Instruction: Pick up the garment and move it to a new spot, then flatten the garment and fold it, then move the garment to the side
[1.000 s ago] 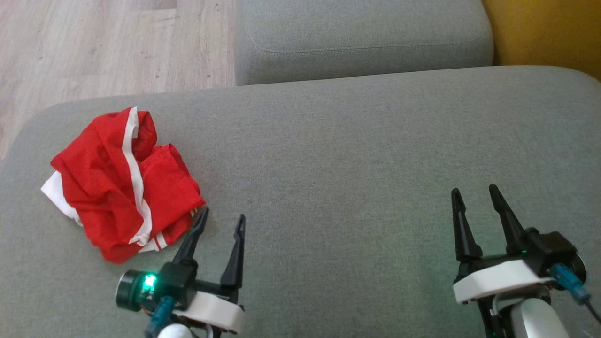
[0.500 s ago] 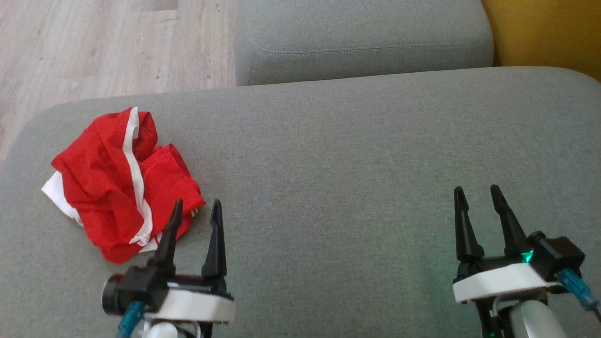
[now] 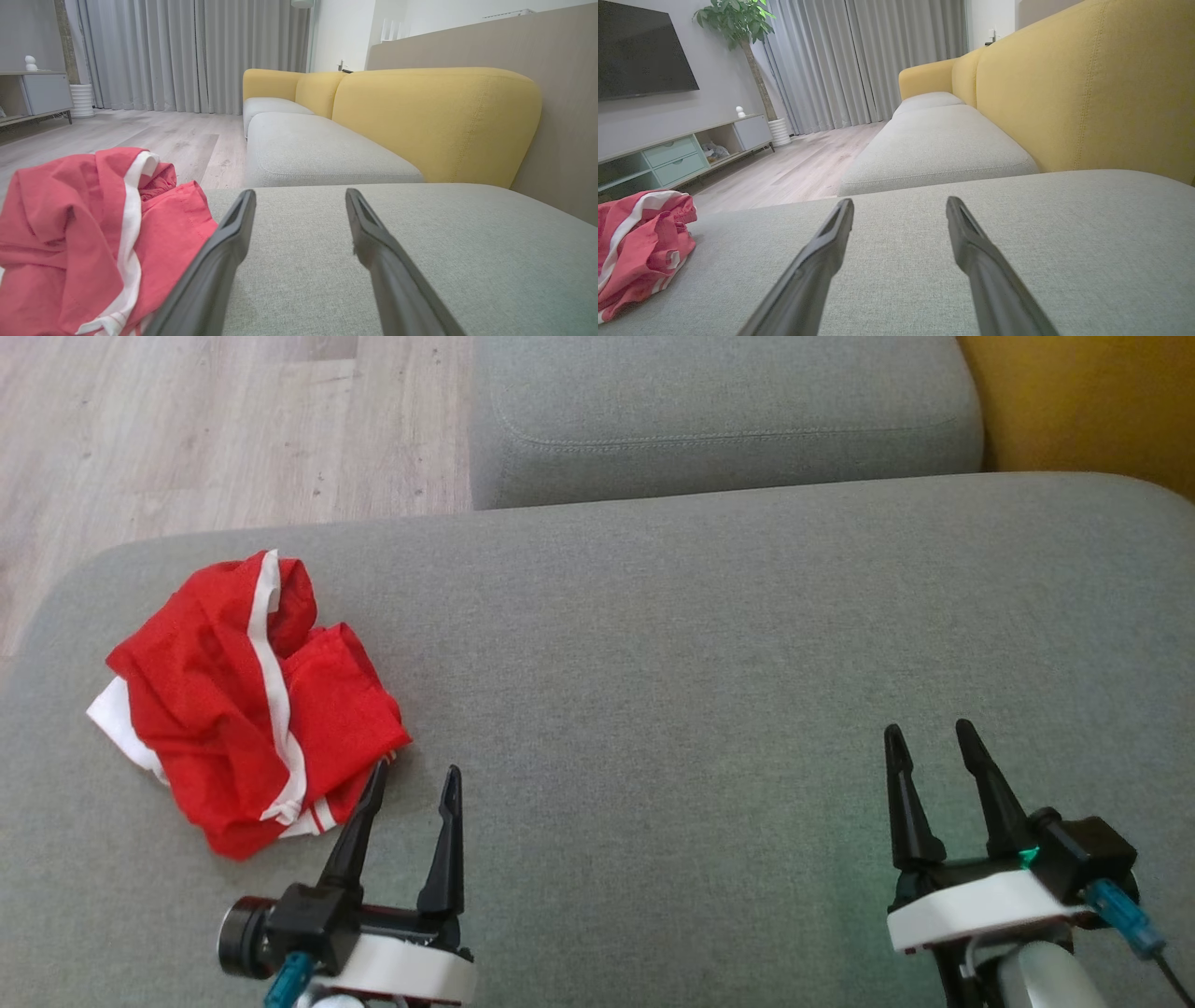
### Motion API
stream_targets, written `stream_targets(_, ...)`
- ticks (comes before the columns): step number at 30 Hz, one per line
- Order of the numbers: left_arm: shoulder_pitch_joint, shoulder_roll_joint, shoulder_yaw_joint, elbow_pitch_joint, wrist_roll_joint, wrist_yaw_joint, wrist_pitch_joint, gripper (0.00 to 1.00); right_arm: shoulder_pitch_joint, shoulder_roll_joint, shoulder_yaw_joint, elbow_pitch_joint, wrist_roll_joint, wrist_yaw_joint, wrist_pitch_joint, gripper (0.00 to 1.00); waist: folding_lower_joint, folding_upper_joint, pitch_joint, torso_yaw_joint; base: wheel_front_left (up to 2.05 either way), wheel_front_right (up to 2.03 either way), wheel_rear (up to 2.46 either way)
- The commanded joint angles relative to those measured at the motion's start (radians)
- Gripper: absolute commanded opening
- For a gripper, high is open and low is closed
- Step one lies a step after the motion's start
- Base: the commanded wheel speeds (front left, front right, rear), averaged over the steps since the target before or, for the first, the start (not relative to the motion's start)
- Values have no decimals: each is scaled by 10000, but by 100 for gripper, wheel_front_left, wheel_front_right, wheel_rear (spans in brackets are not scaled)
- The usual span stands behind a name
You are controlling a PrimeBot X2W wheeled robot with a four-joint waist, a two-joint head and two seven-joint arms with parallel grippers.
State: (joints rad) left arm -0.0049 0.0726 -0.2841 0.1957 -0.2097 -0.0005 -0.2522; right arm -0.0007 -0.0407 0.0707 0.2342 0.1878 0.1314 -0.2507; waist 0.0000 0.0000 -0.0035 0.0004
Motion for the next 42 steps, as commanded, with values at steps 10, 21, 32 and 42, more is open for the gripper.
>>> stream_targets(10, -347, -176, 769, -122, 275, -33, -95, 100, -306, -95, 598, -223, 291, -7, -111, 100, 0, 0, -185, 608, 0, 0, 0)
stream_targets(21, -84, -205, 1244, -74, 330, -82, -95, 100, -166, -95, 1367, -155, 581, -7, -111, 100, 0, 0, -410, 1918, 0, 0, 0)
stream_targets(32, 173, -215, 1672, -88, 355, -124, -95, 100, -2, -95, 2118, -164, 843, -7, -111, 100, 0, 0, -621, 2942, 0, 0, 0)
stream_targets(42, 297, -221, 1747, -166, 319, -173, -95, 100, 138, -95, 2450, -131, 892, -7, -111, 100, 0, 0, -676, 3532, 0, 0, 0)
